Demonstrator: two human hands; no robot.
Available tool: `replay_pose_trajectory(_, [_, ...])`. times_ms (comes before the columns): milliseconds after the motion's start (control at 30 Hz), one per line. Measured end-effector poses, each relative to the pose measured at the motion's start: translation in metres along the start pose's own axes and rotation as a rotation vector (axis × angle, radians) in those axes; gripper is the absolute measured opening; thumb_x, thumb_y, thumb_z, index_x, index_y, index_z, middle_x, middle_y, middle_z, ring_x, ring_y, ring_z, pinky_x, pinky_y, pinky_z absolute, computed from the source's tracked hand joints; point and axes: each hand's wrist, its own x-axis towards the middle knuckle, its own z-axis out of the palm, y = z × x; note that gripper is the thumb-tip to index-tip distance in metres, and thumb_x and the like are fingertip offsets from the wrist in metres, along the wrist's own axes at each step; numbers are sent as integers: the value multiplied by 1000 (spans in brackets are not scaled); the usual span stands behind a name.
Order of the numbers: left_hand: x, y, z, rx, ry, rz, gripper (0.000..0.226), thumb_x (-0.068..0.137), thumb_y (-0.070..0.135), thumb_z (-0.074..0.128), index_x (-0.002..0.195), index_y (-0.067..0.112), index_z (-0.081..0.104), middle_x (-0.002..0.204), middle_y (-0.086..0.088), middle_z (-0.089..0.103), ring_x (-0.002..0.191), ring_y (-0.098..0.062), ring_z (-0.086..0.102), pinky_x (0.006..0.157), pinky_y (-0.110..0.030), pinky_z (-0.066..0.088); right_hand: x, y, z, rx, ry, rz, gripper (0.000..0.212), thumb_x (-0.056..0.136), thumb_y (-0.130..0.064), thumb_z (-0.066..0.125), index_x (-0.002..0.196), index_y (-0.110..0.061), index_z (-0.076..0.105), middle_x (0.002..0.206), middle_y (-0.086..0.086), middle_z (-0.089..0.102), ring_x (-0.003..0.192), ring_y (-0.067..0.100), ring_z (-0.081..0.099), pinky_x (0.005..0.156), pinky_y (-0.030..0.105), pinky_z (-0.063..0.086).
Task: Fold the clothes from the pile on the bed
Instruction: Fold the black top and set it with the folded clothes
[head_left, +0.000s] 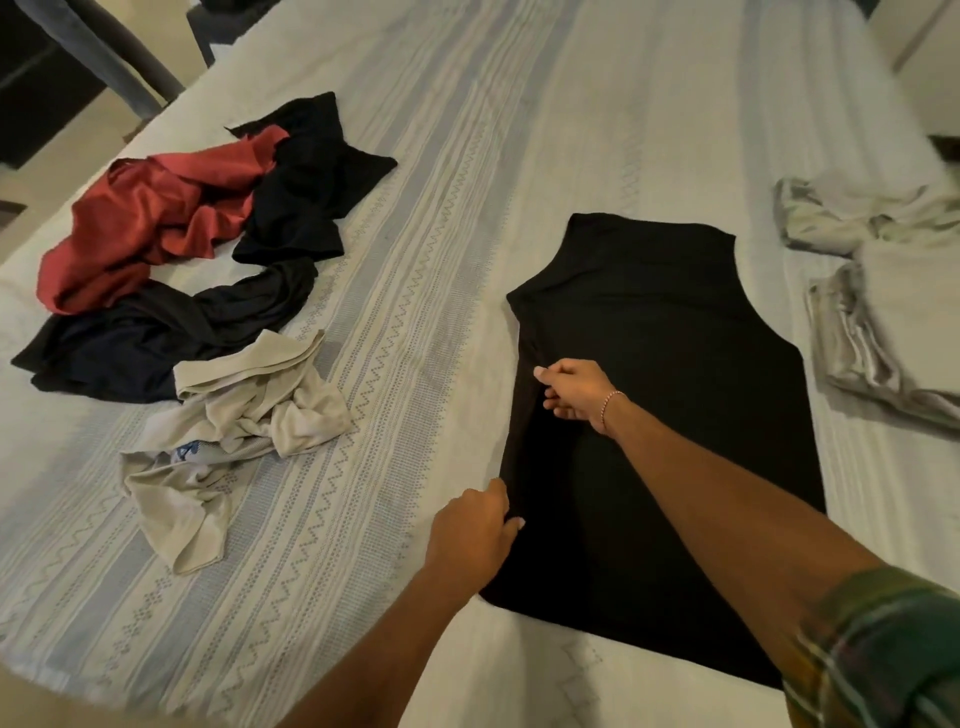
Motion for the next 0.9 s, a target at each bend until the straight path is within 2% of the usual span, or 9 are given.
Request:
replay_pose_trajectory(133, [0,41,10,65,-103,85,19,101,29,54,109,13,48,101,-10,64,90,-29,65,77,-37,50,-4,24,-35,22,72,14,18,96,-30,68,101,-12,70,98,8,70,86,17,71,69,27,59])
replay_pose_trajectory(300, [1,91,34,17,-193,119,15,97,24,59,101,13,50,88,-4,56,78,-22,60,76,-36,54,-9,51,-74,-6,147,16,12,95,-28,69,96,-16,69,96,4,69,85,16,70,67,26,58])
replay_pose_trajectory(400, [-1,110,49,21,-206,105,19,96,27,60,92,16,46,85,-1,53,72,-19,54,69,-32,48,-11,66,-91,-2,168,16,10,95,-27,68,94,-16,68,95,3,68,82,14,70,63,24,56])
replay_pose_trajectory(467, [-2,119,59,20,-220,93,21,96,30,60,89,17,44,84,-1,53,72,-17,53,70,-32,50,-13,74,-101,-10,183,0,10,95,-26,68,94,-16,68,94,2,69,79,13,71,62,24,57])
replay_pose_trajectory(633, [-3,133,75,2,-242,79,22,97,34,59,86,18,47,78,3,51,72,-14,54,69,-27,46,-12,90,-118,-57,244,-11,11,95,-27,69,94,-16,69,89,2,70,76,13,72,72,30,62])
replay_pose_trajectory(767, [-3,142,85,-7,-283,76,23,97,36,59,84,19,51,74,4,51,71,-13,56,76,-30,56,-13,100,-128,-74,290,0,9,95,-27,69,93,-18,68,88,1,70,75,13,72,78,36,63])
replay_pose_trajectory(900, [-3,150,93,-6,-311,62,22,97,37,59,88,18,52,80,1,55,76,-15,59,83,-32,57,-15,108,-136,-109,281,7,10,95,-28,68,95,-18,67,87,1,70,75,13,72,79,38,63])
